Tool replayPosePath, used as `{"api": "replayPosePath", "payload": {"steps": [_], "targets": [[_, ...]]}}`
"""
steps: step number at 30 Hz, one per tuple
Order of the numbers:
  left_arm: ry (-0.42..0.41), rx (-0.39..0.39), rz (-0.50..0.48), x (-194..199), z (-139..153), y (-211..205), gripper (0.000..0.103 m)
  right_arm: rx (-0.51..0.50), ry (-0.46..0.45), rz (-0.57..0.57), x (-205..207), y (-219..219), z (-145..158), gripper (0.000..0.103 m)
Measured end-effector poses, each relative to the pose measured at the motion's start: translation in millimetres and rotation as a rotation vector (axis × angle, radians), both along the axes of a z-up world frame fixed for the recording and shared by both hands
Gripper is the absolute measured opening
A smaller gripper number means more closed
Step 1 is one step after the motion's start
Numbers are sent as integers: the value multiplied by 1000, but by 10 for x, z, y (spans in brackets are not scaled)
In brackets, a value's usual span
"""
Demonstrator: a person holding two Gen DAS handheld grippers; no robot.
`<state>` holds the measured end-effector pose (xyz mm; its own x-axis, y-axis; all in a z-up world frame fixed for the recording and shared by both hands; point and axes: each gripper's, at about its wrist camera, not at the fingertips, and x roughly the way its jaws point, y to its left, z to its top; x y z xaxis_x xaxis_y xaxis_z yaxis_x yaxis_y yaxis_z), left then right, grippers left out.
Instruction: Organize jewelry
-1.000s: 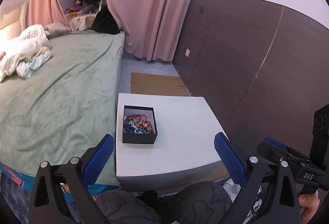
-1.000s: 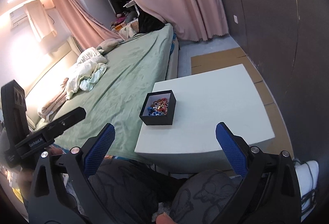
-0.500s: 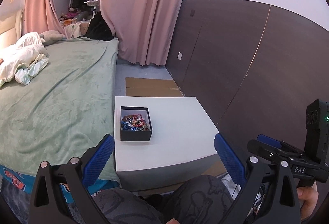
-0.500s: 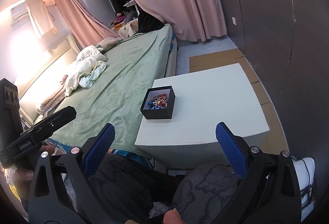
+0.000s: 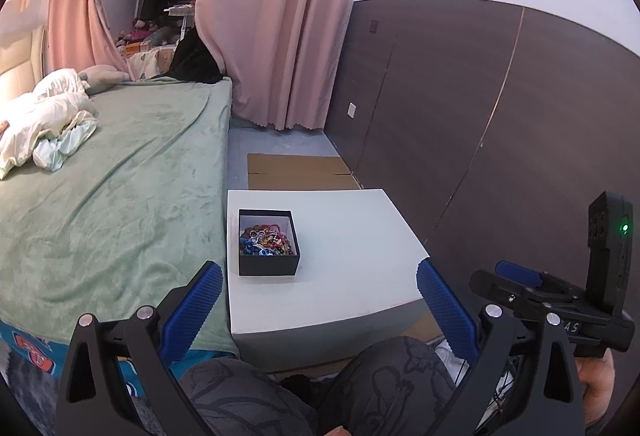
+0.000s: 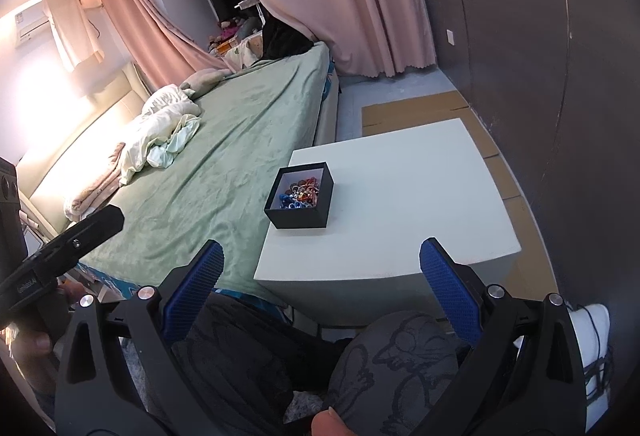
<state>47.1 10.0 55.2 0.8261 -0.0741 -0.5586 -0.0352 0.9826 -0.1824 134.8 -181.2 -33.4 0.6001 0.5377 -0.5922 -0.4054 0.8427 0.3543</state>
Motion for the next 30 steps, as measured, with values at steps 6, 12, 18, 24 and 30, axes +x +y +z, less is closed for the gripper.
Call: {"api": "replayPosePath", "payload": {"steps": [6, 12, 18, 24, 30], "targets": [[4, 12, -8, 8, -54, -80, 95, 7, 6, -1, -12, -63, -36, 98], [10, 16, 7, 1, -100, -95, 95, 2, 21, -3, -6, -101, -112, 98], [14, 22, 3, -11, -125, -132, 95, 4, 24, -4, -10, -116, -126, 98], [9, 24, 2, -37, -137, -157, 95, 5, 23, -11, -32, -134, -158, 98], [5, 15, 7, -68, -120, -136, 95, -2, 19, -16, -38, -144, -153, 98]]}}
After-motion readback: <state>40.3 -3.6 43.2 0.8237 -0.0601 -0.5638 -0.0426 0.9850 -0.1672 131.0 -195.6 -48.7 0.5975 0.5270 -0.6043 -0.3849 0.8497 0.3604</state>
